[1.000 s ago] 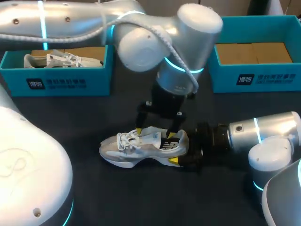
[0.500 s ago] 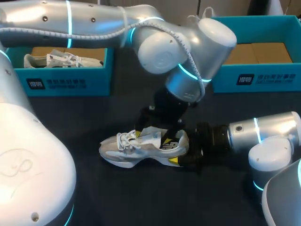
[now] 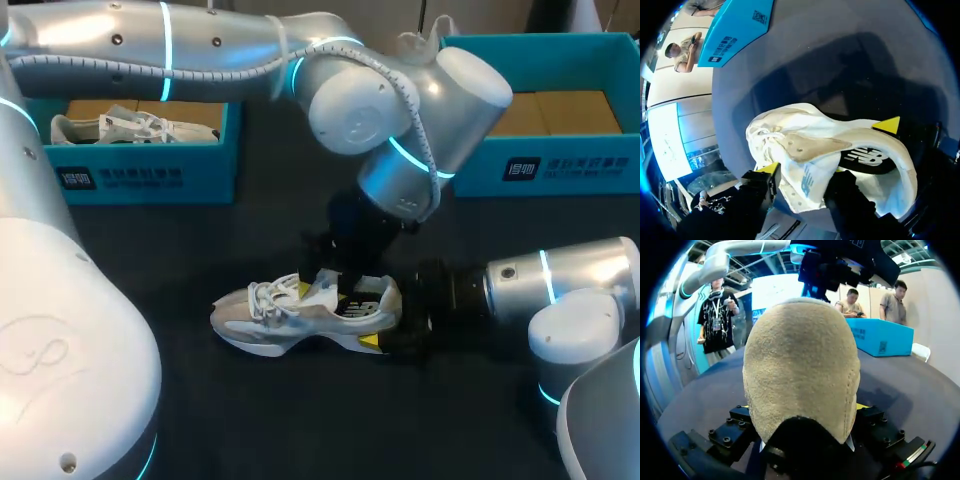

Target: Take the shoe out of the shoebox, open the shoe tongue, remove and reinsert the insole, then place the shoe into the shoebox

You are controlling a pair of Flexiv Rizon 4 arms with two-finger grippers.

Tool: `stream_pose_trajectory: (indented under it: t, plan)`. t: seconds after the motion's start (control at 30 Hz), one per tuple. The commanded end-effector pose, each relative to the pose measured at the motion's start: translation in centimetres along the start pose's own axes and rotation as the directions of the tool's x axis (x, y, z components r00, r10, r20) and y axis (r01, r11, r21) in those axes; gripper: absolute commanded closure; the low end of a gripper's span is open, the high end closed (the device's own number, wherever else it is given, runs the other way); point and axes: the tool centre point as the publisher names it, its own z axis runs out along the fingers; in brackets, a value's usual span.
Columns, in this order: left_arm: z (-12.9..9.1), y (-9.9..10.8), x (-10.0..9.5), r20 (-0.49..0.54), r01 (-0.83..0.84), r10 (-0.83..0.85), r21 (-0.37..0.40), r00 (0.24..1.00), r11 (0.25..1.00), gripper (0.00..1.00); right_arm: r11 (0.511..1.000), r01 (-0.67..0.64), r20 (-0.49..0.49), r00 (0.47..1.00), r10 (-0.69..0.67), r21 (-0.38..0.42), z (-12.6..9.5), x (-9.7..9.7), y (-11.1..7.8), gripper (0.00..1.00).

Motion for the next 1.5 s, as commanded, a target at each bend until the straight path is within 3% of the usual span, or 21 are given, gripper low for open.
stream_pose_trajectory:
  t: [0.03,0.13,0.2,0.23,0.3,0.53,0.73,0.9,1.5]
  plan:
    - [-0.5,0.4,-1.6,-0.036,0.004,-0.003,0.011,0.999,1.000,0.68,1.000,-0.001,0.000,1.000,0.001,0.005,0.0,0.0,0.1,1.00]
    - [-0.8,0.6,-2.1,-0.058,0.011,-0.010,0.014,0.998,1.000,0.68,1.000,-0.001,0.000,1.000,0.001,0.005,0.0,0.0,0.1,1.00]
    - [-0.9,0.6,-2.5,-0.068,0.014,-0.013,0.015,0.998,1.000,0.74,1.000,-0.001,0.000,1.000,0.001,0.005,0.0,0.0,0.1,1.00]
    - [-1.0,0.6,-2.7,-0.080,0.022,-0.020,0.016,0.997,1.000,0.78,1.000,-0.001,0.000,1.000,0.001,0.005,0.0,0.0,0.1,1.00]
    - [-1.1,0.5,-3.2,-0.106,0.024,-0.022,0.011,0.994,1.000,1.00,1.000,-0.001,0.000,1.000,0.001,0.005,0.0,0.0,0.1,1.00]
    - [-0.9,0.2,-5.9,-0.276,0.045,-0.045,-0.004,0.960,0.999,1.00,1.000,-0.001,0.000,1.000,0.001,0.005,0.0,0.0,0.1,1.00]
    - [0.2,0.3,-9.0,-0.459,0.070,-0.058,0.011,0.887,0.997,1.00,1.000,-0.001,0.000,1.000,0.001,0.005,0.0,0.0,0.1,1.00]
    - [1.3,0.3,-10.8,-0.548,0.087,-0.078,-0.009,0.833,0.996,1.00,1.000,-0.001,0.000,1.000,0.001,0.005,0.0,0.0,0.1,1.00]
    - [7.4,-1.5,-11.3,-0.573,0.117,-0.154,-0.100,0.805,0.988,1.00,1.000,-0.001,0.000,1.000,0.001,0.005,0.0,0.0,0.1,1.00]
